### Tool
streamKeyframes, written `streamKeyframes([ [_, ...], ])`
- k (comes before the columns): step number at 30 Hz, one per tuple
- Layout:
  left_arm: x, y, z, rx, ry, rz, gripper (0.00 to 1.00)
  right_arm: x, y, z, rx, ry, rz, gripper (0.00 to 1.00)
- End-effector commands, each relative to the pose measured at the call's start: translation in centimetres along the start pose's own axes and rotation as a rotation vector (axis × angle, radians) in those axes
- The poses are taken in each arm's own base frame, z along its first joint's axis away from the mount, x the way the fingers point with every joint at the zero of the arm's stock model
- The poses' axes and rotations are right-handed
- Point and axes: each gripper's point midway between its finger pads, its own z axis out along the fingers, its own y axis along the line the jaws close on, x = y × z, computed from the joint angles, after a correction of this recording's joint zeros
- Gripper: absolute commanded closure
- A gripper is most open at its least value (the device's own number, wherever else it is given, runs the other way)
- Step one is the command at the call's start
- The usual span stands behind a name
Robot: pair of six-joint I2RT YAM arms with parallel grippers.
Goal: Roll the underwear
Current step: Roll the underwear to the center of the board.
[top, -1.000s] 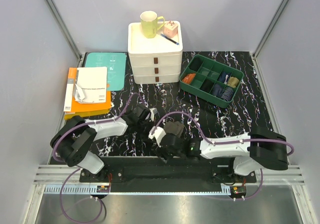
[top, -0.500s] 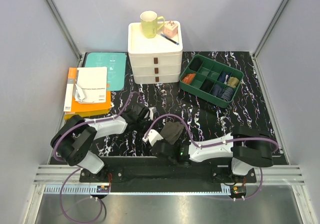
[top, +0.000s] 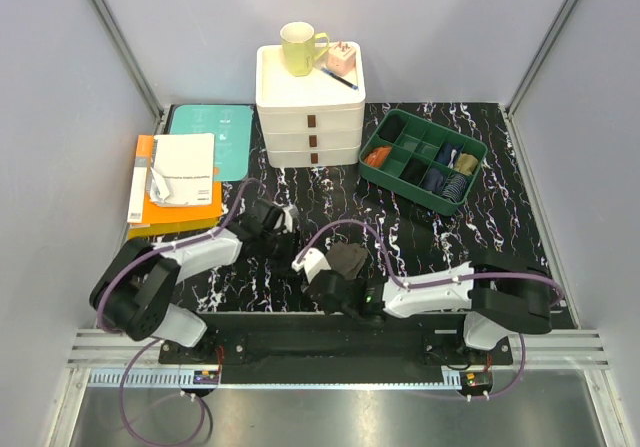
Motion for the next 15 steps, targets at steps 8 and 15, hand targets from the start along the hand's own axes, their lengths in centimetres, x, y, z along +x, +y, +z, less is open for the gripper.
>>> streamKeyframes([
  [8, -3.8, 2.0, -4.9, -0.036, -0.286, -0.034, 0.27, -0.7, -0.3, -1.7, -0.381, 0.055, 0.393, 1.00],
  [15, -4.3, 0.8, -6.6, 0.011, -0.430, 0.043, 0.27, -2.2, -2.7, -1.9, -0.576, 0.074, 0.667, 1.00],
])
